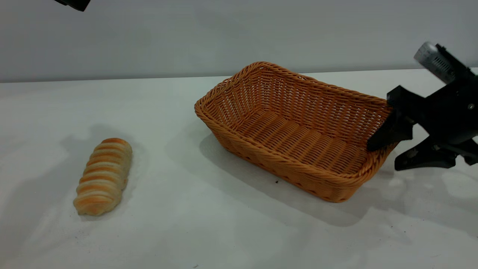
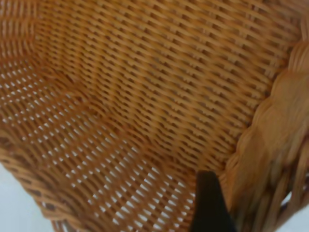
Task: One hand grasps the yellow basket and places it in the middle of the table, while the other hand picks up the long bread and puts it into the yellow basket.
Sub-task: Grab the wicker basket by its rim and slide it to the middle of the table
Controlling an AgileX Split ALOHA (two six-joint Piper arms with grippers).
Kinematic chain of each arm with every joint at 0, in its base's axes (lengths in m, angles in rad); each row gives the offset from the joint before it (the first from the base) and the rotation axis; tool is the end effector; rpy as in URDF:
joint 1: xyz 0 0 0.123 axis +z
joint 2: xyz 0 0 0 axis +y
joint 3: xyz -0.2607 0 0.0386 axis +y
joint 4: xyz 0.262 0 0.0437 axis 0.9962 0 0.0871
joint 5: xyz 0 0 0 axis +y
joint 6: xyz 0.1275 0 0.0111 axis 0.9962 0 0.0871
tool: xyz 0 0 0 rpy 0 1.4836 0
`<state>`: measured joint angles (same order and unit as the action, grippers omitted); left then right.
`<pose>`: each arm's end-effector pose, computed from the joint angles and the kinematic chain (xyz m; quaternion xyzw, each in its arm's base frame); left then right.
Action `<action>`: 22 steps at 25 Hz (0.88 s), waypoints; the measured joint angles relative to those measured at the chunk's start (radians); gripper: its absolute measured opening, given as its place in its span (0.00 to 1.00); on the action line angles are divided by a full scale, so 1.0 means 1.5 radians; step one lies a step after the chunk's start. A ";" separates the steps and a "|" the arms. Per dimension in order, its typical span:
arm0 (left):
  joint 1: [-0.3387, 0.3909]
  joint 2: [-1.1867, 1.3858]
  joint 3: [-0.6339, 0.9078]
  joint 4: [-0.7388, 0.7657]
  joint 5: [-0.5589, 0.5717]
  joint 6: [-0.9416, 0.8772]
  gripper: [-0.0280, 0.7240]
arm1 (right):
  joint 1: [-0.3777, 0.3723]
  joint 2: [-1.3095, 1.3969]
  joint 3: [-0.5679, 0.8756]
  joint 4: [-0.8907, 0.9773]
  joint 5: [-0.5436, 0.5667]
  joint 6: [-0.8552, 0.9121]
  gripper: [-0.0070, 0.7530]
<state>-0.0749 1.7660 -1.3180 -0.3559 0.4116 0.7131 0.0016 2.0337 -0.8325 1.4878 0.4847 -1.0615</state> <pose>0.4337 -0.0505 0.2108 0.2355 0.8842 -0.0018 0.4035 0.3318 0.0600 0.0067 0.1473 0.9401 0.2702 0.1464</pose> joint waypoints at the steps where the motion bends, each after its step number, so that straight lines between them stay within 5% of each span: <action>1: 0.000 0.000 0.000 0.000 -0.002 0.000 0.52 | 0.000 0.007 -0.005 0.001 0.000 0.000 0.66; 14: 0.000 0.000 0.000 0.000 -0.014 0.000 0.52 | 0.070 0.107 -0.099 0.016 0.004 0.020 0.58; 22: 0.000 0.000 0.000 0.001 -0.014 0.000 0.52 | 0.073 0.115 -0.104 0.009 0.008 0.014 0.08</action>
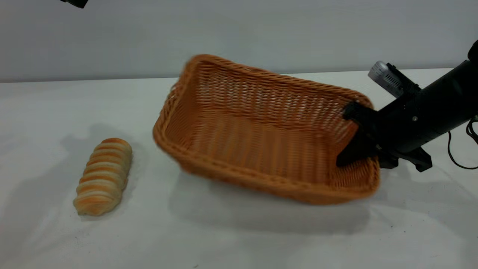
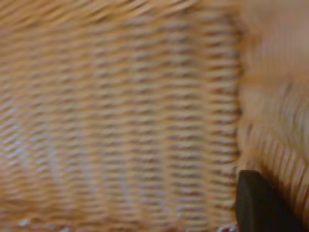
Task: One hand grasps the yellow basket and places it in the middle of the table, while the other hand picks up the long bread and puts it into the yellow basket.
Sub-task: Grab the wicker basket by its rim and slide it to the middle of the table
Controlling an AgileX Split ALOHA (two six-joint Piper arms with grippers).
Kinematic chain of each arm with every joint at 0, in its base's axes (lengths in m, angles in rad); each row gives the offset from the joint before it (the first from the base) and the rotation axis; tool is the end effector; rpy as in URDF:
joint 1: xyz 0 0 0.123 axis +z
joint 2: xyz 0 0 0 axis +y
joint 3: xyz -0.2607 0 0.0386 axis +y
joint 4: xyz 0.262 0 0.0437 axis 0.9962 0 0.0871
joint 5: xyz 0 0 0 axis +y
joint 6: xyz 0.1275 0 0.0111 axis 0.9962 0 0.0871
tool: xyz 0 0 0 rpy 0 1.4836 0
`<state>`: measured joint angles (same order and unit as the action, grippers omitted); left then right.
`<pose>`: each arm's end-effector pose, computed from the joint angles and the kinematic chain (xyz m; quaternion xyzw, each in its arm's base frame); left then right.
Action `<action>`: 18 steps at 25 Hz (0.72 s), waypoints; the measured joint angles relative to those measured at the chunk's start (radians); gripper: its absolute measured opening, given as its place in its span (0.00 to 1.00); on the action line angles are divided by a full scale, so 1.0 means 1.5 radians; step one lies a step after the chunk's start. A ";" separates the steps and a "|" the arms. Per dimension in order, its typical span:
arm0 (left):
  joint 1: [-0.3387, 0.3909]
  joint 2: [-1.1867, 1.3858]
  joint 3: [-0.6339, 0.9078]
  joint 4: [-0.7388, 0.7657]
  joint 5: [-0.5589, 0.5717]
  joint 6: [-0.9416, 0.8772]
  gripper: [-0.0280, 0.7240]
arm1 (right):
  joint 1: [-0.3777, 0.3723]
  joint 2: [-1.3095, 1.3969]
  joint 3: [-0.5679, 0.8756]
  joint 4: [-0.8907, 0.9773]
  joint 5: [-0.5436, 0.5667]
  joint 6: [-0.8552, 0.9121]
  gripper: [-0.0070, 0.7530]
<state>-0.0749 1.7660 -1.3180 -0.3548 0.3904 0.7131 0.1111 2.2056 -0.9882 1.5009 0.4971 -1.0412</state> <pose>0.4356 -0.0497 0.2126 0.2331 0.8808 0.0028 0.4121 0.3525 0.1006 -0.0242 0.1119 0.9445 0.2847 0.1197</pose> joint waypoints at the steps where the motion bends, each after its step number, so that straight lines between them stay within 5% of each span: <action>1: 0.000 0.000 0.000 0.000 0.000 0.000 0.52 | 0.000 0.002 0.000 -0.004 0.007 0.001 0.07; 9: 0.000 0.000 0.000 0.001 0.001 0.000 0.52 | 0.015 -0.051 -0.007 -0.123 0.005 0.016 0.07; 18: 0.000 0.000 0.000 0.001 0.008 0.000 0.52 | 0.102 -0.092 -0.062 -0.358 -0.001 0.233 0.07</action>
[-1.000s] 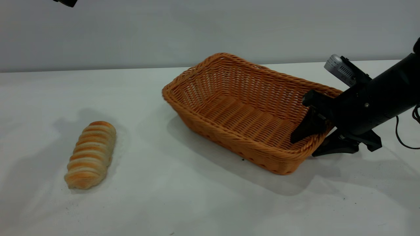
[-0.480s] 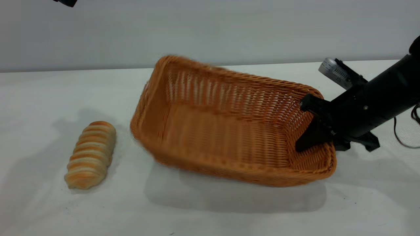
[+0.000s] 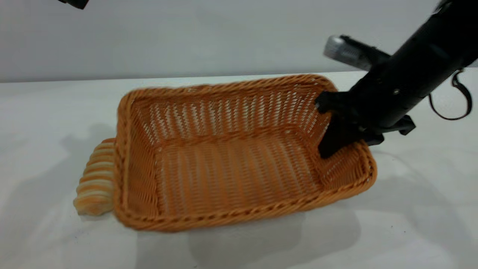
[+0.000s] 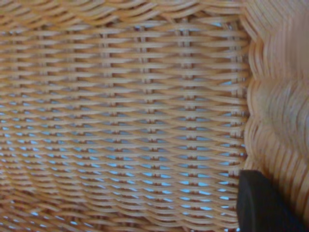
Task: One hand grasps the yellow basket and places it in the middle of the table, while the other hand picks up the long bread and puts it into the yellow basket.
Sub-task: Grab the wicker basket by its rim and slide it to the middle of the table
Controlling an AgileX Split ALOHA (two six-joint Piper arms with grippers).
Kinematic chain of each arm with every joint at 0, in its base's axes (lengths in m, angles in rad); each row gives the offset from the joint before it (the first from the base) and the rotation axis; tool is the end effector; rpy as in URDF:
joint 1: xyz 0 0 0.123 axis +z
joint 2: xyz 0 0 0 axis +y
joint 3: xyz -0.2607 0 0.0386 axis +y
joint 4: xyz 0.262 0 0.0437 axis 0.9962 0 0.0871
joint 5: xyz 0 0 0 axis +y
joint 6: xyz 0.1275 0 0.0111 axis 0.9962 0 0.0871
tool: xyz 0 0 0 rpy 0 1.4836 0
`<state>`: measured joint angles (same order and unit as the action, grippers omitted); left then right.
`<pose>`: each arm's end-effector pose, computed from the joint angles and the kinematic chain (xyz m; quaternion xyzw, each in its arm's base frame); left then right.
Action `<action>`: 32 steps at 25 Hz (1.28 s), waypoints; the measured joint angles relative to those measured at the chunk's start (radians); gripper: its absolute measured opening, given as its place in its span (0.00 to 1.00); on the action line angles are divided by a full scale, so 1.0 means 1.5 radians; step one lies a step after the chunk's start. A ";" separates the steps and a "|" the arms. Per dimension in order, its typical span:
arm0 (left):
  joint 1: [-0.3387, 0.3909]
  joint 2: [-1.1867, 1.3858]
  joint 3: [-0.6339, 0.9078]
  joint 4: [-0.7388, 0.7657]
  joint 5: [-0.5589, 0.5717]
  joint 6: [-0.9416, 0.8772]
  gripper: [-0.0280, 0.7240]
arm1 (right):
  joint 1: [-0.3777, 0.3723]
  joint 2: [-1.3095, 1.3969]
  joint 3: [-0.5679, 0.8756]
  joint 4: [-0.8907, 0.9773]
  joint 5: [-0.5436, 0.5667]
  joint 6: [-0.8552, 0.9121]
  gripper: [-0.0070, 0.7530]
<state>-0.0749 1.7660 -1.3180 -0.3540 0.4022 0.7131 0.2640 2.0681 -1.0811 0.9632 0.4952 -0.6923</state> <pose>0.4345 -0.0500 0.2116 0.2349 0.8826 0.0007 0.4072 0.3557 0.1479 0.0294 -0.0629 0.9617 0.2327 0.1302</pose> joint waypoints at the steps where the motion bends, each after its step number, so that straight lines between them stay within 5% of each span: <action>1: 0.000 0.000 0.000 0.000 0.001 0.000 0.52 | 0.007 0.003 -0.004 -0.008 -0.003 0.017 0.07; 32: 0.000 0.000 0.000 0.000 0.006 0.000 0.49 | 0.011 0.129 -0.139 -0.043 -0.020 0.161 0.09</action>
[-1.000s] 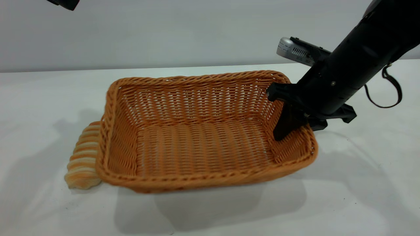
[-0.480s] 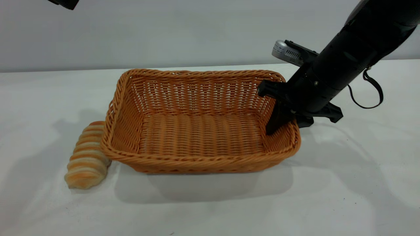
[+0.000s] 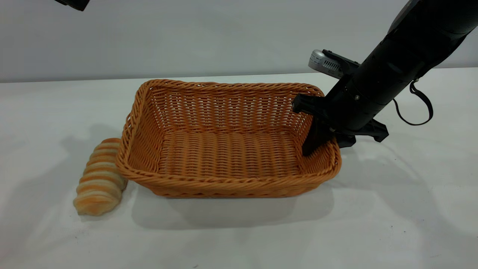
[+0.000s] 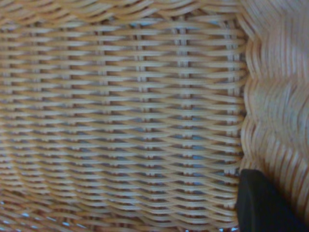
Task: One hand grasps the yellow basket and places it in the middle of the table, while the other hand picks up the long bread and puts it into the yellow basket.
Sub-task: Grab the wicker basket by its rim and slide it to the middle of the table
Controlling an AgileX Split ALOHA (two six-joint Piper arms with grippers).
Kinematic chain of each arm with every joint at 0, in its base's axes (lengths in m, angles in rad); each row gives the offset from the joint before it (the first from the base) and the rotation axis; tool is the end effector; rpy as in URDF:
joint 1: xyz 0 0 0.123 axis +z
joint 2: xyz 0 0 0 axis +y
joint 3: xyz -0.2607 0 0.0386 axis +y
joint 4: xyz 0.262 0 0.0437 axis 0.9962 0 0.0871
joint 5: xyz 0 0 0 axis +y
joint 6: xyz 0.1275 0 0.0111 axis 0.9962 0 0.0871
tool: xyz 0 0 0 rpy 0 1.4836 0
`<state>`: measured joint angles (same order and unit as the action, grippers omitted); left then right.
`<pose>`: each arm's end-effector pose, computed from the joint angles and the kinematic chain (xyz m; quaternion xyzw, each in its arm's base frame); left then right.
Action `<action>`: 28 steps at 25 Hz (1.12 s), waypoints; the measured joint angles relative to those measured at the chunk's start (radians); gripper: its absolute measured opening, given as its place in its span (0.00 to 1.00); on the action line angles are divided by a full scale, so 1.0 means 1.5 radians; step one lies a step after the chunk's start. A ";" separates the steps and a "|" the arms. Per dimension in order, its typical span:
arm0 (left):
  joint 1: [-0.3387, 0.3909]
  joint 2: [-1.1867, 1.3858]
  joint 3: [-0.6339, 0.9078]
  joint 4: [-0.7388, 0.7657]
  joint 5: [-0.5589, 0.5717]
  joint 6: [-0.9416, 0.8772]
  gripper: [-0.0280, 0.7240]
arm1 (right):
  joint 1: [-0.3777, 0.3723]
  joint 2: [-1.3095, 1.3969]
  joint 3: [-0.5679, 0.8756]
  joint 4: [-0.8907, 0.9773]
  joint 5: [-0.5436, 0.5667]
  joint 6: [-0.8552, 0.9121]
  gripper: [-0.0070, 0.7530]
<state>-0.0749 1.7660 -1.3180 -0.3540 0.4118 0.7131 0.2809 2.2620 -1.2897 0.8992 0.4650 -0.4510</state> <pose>0.4337 -0.0504 0.2108 0.2362 0.8841 -0.0012 0.4032 0.3953 0.1609 -0.0037 0.0202 0.9664 0.2272 0.1189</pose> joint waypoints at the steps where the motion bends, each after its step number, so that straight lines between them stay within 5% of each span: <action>1: 0.000 0.000 0.000 0.000 0.000 0.000 0.49 | 0.000 0.000 -0.001 -0.005 0.003 -0.003 0.12; 8: 0.000 0.000 0.000 0.000 0.000 0.000 0.49 | 0.000 0.001 0.000 -0.038 0.035 -0.004 0.56; 11: 0.000 0.000 0.000 0.000 0.003 0.000 0.49 | 0.000 0.001 0.000 -0.040 0.038 -0.003 0.66; 28: 0.000 0.000 0.000 0.000 0.009 0.000 0.49 | -0.047 -0.133 0.000 -0.184 0.050 0.044 0.66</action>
<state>-0.0749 1.7660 -1.3180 -0.3540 0.4253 0.7131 0.2103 2.0626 -1.2894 0.6236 0.5404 -0.3855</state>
